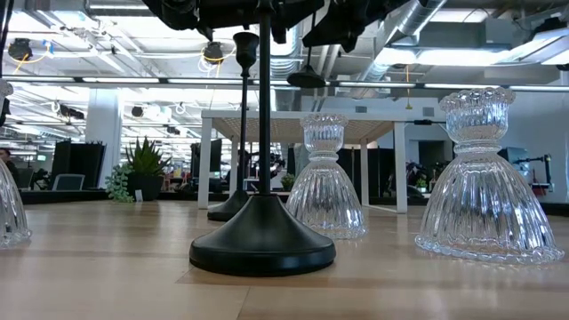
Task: Pick & Place candle stick holders
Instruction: Put the top black candle holder on the shelf
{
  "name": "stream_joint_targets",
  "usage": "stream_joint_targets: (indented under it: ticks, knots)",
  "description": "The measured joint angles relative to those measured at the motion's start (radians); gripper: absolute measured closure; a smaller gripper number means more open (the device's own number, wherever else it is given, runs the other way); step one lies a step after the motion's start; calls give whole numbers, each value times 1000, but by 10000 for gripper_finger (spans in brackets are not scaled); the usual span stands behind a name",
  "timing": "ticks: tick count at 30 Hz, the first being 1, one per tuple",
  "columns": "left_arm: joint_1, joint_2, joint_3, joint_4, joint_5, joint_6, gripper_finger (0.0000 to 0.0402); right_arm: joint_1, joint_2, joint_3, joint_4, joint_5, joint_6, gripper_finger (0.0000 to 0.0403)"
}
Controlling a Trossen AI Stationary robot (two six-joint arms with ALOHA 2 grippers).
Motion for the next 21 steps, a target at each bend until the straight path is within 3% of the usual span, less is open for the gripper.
stream_joint_targets:
  ticks: [13,21]
  knots:
    - [1,0,0,12,-1,8,386,0,0,0,6,-7,4,401]
    - [1,-2,0,9,-1,2,388,1,-1,0,4,4,5,353]
